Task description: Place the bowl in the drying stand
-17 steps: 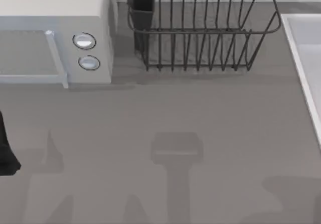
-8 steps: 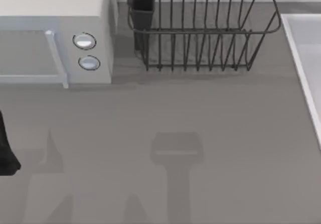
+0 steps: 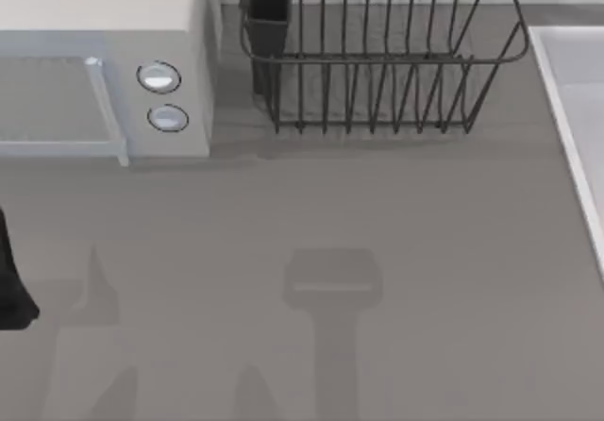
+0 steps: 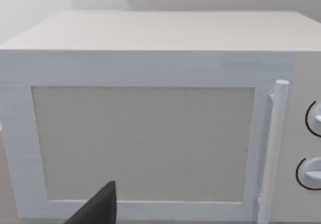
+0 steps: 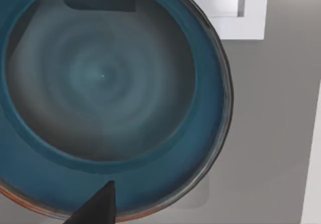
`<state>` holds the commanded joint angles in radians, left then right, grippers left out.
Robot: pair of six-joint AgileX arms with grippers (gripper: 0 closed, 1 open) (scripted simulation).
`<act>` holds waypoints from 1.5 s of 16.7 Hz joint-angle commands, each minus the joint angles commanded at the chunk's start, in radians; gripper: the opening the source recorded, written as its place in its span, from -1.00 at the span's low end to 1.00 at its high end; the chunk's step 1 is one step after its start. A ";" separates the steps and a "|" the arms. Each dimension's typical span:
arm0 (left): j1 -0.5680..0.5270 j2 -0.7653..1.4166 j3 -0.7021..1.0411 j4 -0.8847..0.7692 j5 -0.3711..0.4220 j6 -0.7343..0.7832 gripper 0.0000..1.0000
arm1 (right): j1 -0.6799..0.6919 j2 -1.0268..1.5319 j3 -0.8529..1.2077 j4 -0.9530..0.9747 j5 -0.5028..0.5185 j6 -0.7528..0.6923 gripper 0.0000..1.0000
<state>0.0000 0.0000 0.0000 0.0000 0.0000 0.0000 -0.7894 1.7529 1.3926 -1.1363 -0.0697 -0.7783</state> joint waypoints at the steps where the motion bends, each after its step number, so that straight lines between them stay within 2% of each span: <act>1: 0.000 0.000 0.000 0.000 0.000 0.000 1.00 | 0.000 0.006 -0.010 0.013 0.000 0.002 1.00; 9: 0.000 0.000 0.000 0.000 0.000 0.000 1.00 | 0.017 0.125 -0.205 0.336 0.001 0.022 1.00; 15: 0.000 0.000 0.000 0.000 0.000 0.000 1.00 | 0.019 0.141 -0.231 0.372 0.001 0.024 1.00; 25: 0.000 0.000 0.000 0.000 0.000 0.000 1.00 | 0.019 0.141 -0.231 0.372 0.001 0.024 -0.51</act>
<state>0.0000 0.0000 0.0000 0.0000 0.0000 0.0000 -0.7701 1.8941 1.1615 -0.7641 -0.0685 -0.7540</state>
